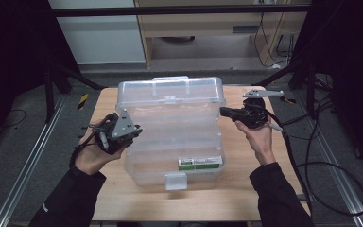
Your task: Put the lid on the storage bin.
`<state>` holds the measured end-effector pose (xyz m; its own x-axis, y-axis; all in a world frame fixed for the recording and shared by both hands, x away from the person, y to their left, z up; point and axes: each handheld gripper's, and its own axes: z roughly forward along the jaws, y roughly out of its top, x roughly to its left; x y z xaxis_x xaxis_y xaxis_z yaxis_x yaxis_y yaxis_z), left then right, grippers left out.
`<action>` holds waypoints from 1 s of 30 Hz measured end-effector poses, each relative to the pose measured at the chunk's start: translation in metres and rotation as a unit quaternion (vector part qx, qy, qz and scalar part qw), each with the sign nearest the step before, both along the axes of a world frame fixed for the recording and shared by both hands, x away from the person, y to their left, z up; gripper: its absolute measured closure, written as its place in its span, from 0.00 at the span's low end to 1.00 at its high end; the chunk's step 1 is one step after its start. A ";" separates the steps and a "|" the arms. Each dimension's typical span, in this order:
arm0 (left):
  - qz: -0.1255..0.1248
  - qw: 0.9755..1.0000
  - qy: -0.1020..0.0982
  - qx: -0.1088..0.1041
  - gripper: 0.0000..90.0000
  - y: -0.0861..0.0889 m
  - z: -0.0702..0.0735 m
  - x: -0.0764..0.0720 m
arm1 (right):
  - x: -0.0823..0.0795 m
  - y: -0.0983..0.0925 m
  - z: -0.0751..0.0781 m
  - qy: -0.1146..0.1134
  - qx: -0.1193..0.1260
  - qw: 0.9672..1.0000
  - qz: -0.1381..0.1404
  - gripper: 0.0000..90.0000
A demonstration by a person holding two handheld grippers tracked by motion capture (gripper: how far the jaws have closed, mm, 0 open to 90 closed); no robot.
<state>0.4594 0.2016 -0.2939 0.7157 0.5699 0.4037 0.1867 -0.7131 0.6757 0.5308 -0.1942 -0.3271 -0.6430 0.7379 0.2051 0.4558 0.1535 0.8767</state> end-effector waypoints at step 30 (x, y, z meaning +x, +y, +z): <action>0.131 0.985 -0.016 -0.115 0.99 0.043 -0.006 0.027 | -0.027 0.008 -0.017 0.009 -0.013 0.999 0.042 1.00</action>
